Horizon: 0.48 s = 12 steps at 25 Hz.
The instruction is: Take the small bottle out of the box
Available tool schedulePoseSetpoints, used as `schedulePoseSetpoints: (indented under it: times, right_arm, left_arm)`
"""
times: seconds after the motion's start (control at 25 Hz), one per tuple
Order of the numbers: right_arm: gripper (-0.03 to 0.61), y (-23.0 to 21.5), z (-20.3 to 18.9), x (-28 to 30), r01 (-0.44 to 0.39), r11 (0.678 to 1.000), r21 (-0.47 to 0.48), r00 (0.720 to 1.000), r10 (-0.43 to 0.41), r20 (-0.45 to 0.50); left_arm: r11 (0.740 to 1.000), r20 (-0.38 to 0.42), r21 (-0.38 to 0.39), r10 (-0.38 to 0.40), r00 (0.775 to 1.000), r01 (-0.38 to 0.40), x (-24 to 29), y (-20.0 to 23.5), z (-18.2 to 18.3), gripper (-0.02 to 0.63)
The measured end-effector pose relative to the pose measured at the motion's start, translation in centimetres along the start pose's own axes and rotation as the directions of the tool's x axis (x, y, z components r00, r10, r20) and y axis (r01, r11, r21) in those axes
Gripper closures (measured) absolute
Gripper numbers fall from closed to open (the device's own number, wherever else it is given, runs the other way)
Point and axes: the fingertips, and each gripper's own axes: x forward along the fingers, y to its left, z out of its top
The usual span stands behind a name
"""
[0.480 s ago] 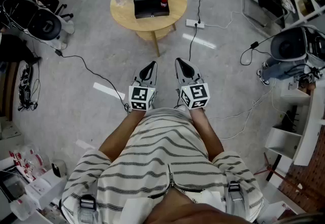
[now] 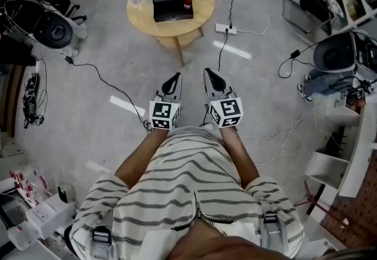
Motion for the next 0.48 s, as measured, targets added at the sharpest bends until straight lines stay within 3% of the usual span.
schedulePoseSetpoints:
  times: [0.48]
  right_arm:
    - [0.560, -1.4, -0.6, -2.7, -0.082, 0.996, -0.019, 0.997, 0.082, 0.007]
  left_arm:
    - [0.999, -0.010, -0.007, 0.042, 0.999, -0.042, 0.3, -4.8, -1.4, 0.592]
